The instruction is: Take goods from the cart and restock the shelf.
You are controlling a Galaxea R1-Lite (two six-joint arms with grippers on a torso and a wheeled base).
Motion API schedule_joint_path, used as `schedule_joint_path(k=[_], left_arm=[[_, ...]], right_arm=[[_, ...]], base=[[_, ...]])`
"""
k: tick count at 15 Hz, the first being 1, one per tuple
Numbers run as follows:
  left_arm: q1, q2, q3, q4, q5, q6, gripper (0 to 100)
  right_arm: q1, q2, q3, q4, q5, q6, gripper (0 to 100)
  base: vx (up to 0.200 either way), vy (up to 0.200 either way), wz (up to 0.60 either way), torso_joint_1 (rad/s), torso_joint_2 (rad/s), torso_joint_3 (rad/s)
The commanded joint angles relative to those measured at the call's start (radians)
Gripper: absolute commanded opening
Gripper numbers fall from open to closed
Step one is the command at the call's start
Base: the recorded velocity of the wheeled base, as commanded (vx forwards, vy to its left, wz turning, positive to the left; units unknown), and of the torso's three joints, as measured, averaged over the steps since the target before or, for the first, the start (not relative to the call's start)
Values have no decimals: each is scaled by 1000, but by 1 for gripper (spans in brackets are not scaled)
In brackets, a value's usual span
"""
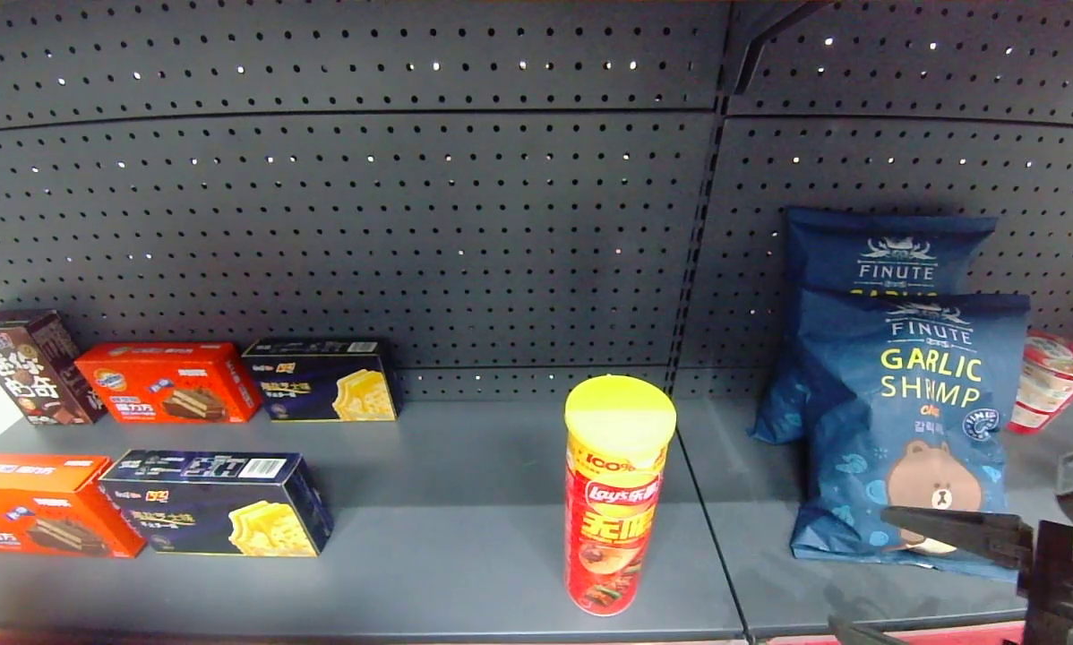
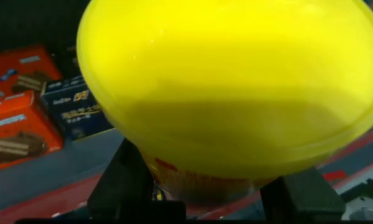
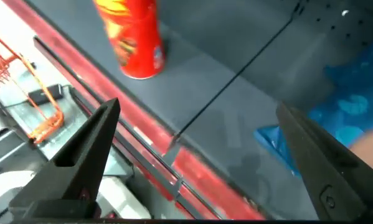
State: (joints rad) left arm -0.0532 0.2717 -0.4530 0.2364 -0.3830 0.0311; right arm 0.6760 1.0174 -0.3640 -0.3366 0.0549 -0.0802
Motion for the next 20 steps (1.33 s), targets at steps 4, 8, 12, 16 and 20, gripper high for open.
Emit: schedule_joint_path(k=[4,8,12,16,20], left_arm=[[-14,481,-265,-17,-247,0,0],[-109,719,-421,-20,-284,7,0],[-205,890,-418,-206,-252,7,0],[-220,1009,-441,-264,-235,9,0],[-223,1156,-464,-365,-281,90,0]], right_arm=[[59,-313,2,179,-76,80,100],[13,-453,53,257,-76,82,100],[-67,-614,54,413,-76,82,100],[-102,-678,48,453,-76,100,100],[-108,-689,54,453,-75,122,100]], base=[[0,0,0,0,0,0],[0,0,0,0,0,0],[0,0,0,0,0,0],[0,0,0,0,0,0],[0,0,0,0,0,0]])
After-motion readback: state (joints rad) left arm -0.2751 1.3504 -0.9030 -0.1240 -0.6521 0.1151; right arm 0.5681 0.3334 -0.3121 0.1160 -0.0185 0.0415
